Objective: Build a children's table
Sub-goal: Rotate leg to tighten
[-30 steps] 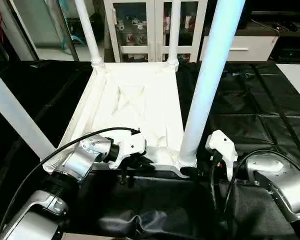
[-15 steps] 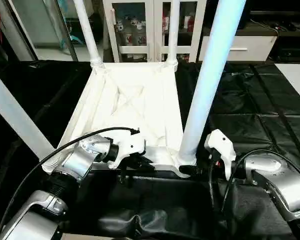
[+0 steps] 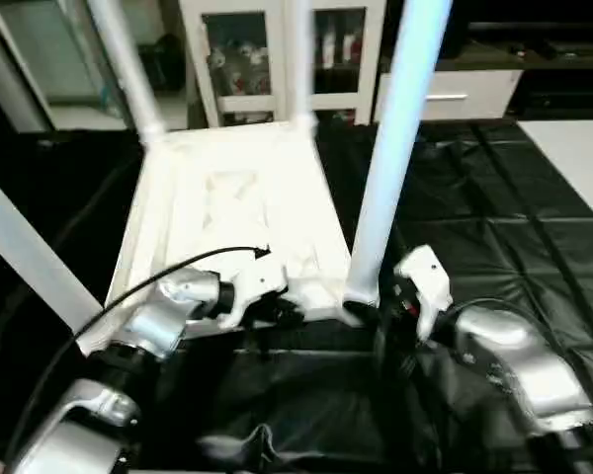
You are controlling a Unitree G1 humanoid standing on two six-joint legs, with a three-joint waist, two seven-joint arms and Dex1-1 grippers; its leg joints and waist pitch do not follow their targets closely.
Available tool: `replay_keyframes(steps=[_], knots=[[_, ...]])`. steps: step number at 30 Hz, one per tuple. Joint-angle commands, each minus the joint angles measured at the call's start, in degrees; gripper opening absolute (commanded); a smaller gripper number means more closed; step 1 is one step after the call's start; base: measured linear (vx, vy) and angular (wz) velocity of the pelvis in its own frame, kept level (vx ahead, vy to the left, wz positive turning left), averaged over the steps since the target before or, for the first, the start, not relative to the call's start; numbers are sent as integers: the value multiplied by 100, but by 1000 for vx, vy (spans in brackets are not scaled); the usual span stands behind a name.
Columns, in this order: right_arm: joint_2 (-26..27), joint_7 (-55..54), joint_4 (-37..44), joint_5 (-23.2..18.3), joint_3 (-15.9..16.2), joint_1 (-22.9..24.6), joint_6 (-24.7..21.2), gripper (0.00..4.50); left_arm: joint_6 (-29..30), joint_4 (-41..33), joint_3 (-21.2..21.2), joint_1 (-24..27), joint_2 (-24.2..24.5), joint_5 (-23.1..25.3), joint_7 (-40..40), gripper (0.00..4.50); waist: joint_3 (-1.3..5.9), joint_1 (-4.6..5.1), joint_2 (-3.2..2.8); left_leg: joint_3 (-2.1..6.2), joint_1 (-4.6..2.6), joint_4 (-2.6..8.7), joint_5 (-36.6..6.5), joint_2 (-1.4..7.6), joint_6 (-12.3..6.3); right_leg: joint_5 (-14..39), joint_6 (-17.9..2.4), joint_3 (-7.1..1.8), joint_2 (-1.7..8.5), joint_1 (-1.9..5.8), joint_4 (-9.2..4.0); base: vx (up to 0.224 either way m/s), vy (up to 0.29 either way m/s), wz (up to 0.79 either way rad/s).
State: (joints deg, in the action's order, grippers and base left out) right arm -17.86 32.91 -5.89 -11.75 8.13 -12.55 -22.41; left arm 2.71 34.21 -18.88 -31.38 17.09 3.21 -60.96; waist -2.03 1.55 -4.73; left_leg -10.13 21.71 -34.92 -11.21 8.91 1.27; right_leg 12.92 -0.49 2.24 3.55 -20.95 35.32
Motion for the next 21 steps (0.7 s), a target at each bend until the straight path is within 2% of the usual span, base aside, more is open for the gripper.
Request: replay_keyframes(steps=[1, 2, 3, 5, 7, 8, 9, 11, 12, 13, 14, 16, 17, 19, 20, 21], knots=[[180, -608, -410, 131, -200, -168, -16, 272, 52, 33, -172, 119, -346, -202, -34, 0, 222, 7, 142, 215, -69, 497, -1674, 405, -99, 1746, -1201, -261, 513, 105, -543, 0, 0, 0], [350, -901, -625, 175, -269, -256, 58, 272, 126, 92, -176, 63, -475, -160, 108, 0, 220, 31, 147, 217, -48, 501, -1620, 399, -121, 1759, -1171, -260, 522, 116, -546, 0, 0, 0], [350, -901, -625, 175, -269, -256, 58, 272, 126, 92, -176, 63, -475, -160, 108, 0, 220, 33, 150, 215, -69, 493, -1665, 395, -112, 1821, -1151, -262, 518, 103, -564, 0, 0, 0], [801, -1684, -1224, 307, -418, -550, 243, 272, 309, 253, -177, -116, -863, -67, 546, 0, 225, 46, 159, 206, -72, 492, -1613, 392, -121, 1719, -1180, -267, 512, 96, -559, 0, 0, 0], [801, -1684, -1224, 307, -418, -550, 243, 272, 309, 253, -177, -116, -863, -67, 546, 0, 222, 73, 151, 207, -74, 493, -1631, 378, -107, 1762, -1196, -263, 510, 95, -564, 0, 0, 0], [1105, -2174, -1617, 340, -551, -771, 349, 272, 470, 403, -197, -271, -1109, 107, 1009, 0, 228, 100, 156, 201, -68, 491, -1603, 389, -128, 1702, -1210, -273, 517, 89, -561, 0, 0, 0], [1105, -2174, -1617, 340, -551, -771, 349, 272, 470, 403, -197, -271, -1109, 107, 1009, 0, 214, 106, 149, 207, -80, 491, -1646, 385, -122, 1756, -1209, -269, 516, 75, -576, 0, 0, 0], [1511, -2882, -2149, 391, -719, -1113, 544, 272, 758, 673, -110, -522, -1529, 314, 1922, 0, 229, 104, 149, 215, -102, 500, -1672, 387, -102, 1758, -1196, -255, 507, 88, -591, 0, 0, 0], [1551, -2953, -2203, 399, -732, -1150, 566, 272, 791, 699, -99, -547, -1574, 330, 2012, 0, 248, 123, 141, 209, -97, 500, -1593, 392, -131, 1543, -1244, -266, 507, 88, -574, 0, 0, 0], [1551, -2953, -2203, 399, -732, -1150, 566, 272, 791, 699, -99, -547, -1574, 330, 2012, 0, 248, 123, 141, 209, -97, 500, -1593, 392, -131, 1543, -1244, -266, 507, 88, -574, 0, 0, 0], [1708, -3135, -2405, 407, -775, -1289, 669, 272, 831, 783, -25, -633, -1742, 418, 2419, 0, 287, 85, 135, 204, -59, 487, -1234, 397, -253, 950, -1310, -257, 508, 143, -524, 0, 0, 0], [1790, -3162, -2477, 416, -761, -1354, 749, 272, 833, 781, 14, -656, -1821, 432, 2539, 0, 305, 65, 131, 185, -55, 454, -923, 401, -427, 363, -1431, -247, 516, 148, -495, 0, 0, 0], [1824, -3121, -2494, 421, -736, -1376, 796, 272, 803, 734, 18, -647, -1821, 442, 2515, 0, 318, 21, 112, 180, -33, 434, -770, 390, -542, 174, -1461, -237, 538, 180, -477, 0, 0, 0], [1809, -3083, -2486, 455, -744, -1372, 892, 272, 766, 680, 0, -623, -1768, 471, 2447, 0, 299, -13, 135, 173, -28, 439, -771, 396, -653, 238, -1453, -229, 542, 174, -488, 0, 0, 0], [1800, -3014, -2456, 429, -760, -1358, 917, 272, 746, 656, -16, -611, -1735, 483, 2394, 0, 293, -22, 142, 169, -31, 441, -853, 395, -640, 420, -1429, -231, 543, 175, -504, 0, 0, 0], [1744, -2895, -2335, 411, -794, -1305, 984, 307, 724, 584, -63, -570, -1633, 516, 2244, 0, 284, -27, 137, 174, -40, 458, -978, 406, -600, 645, -1397, -229, 540, 167, -518, 0, 0, 0]])
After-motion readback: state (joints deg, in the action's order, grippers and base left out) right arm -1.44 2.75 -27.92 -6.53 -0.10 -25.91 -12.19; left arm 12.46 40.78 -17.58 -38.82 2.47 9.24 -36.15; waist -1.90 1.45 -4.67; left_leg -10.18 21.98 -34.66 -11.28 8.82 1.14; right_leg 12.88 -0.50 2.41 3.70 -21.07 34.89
